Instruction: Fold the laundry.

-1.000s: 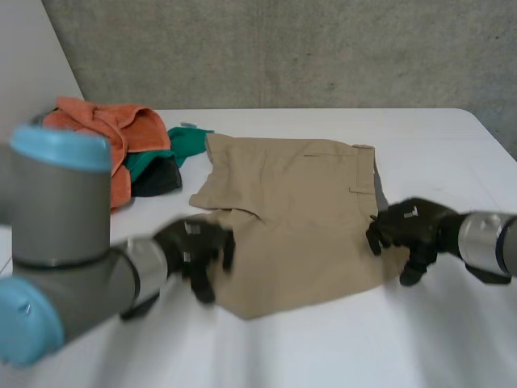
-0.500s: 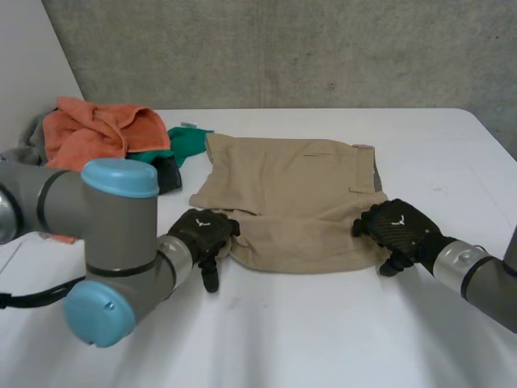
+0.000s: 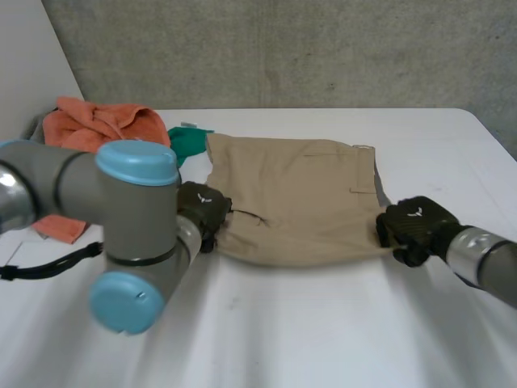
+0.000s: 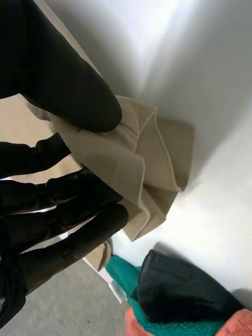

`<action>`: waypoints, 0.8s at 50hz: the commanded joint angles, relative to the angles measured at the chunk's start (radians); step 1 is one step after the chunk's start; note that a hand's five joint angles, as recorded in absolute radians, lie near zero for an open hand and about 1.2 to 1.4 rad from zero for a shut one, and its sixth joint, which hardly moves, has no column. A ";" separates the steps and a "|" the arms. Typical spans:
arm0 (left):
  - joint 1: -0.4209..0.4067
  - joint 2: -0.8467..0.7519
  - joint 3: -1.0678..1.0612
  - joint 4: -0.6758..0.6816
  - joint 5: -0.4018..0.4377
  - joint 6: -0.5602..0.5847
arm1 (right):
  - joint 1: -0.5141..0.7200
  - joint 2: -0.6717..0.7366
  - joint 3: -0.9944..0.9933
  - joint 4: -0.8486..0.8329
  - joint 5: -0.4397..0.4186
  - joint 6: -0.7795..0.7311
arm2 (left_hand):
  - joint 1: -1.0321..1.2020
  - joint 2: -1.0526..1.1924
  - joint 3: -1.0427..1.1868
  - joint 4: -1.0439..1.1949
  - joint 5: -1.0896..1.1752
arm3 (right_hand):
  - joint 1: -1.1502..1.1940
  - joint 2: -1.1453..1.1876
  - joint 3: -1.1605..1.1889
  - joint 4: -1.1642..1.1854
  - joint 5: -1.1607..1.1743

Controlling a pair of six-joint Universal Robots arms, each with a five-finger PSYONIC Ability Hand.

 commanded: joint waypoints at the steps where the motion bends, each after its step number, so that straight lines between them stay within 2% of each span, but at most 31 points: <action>1: -0.008 0.208 -0.244 -0.186 0.115 0.095 | -0.106 -0.125 -0.003 0.547 -0.034 -0.307 | 0.250 0.205 0.212 0.205 0.240 | 0.319 0.222 0.214 0.202 0.214; 4: -0.006 0.222 -0.297 -0.255 0.146 0.135 | -0.126 -0.131 -0.006 0.751 0.008 -0.487 | 0.250 0.205 0.212 0.205 0.240 | 0.319 0.222 0.214 0.202 0.214; 7: -0.008 0.219 -0.295 -0.295 0.154 0.151 | -0.117 -0.128 -0.024 0.813 0.028 -0.534 | 0.250 0.205 0.212 0.205 0.240 | 0.319 0.222 0.214 0.202 0.214; 15: 0.008 0.176 -0.085 -0.331 0.132 0.148 | -0.051 -0.098 -0.190 0.691 0.029 -0.234 | 0.250 0.205 0.212 0.205 0.240 | 0.319 0.222 0.214 0.202 0.214; 19: 0.031 0.124 0.089 -0.300 0.146 0.131 | -0.020 -0.055 -0.280 0.579 0.043 -0.073 | 0.250 0.205 0.212 0.205 0.240 | 0.319 0.222 0.214 0.202 0.214; 24: 0.049 -0.061 0.363 -0.188 0.158 0.108 | 0.014 0.013 -0.366 0.404 0.120 0.082 | 0.250 0.205 0.212 0.205 0.240 | 0.319 0.222 0.214 0.202 0.214; 27: 0.054 -0.152 0.494 -0.145 0.152 0.111 | 0.024 0.053 -0.391 0.306 0.176 0.111 | 0.250 0.205 0.212 0.205 0.240 | 0.319 0.222 0.214 0.202 0.214; 32: 0.069 -0.380 0.818 -0.024 0.154 0.112 | 0.040 0.155 -0.432 0.047 0.301 0.115 | 0.250 0.205 0.212 0.205 0.240 | 0.319 0.222 0.214 0.202 0.214; 35: 0.072 -0.515 0.995 0.030 0.166 0.125 | 0.051 0.198 -0.442 -0.068 0.336 0.116 | 0.250 0.205 0.212 0.205 0.240 | 0.319 0.222 0.214 0.202 0.214; 40: 0.075 -0.686 1.227 0.053 0.183 0.128 | 0.066 0.317 -0.460 -0.354 0.387 0.107 | 0.250 0.205 0.212 0.205 0.240 | 0.319 0.222 0.214 0.202 0.214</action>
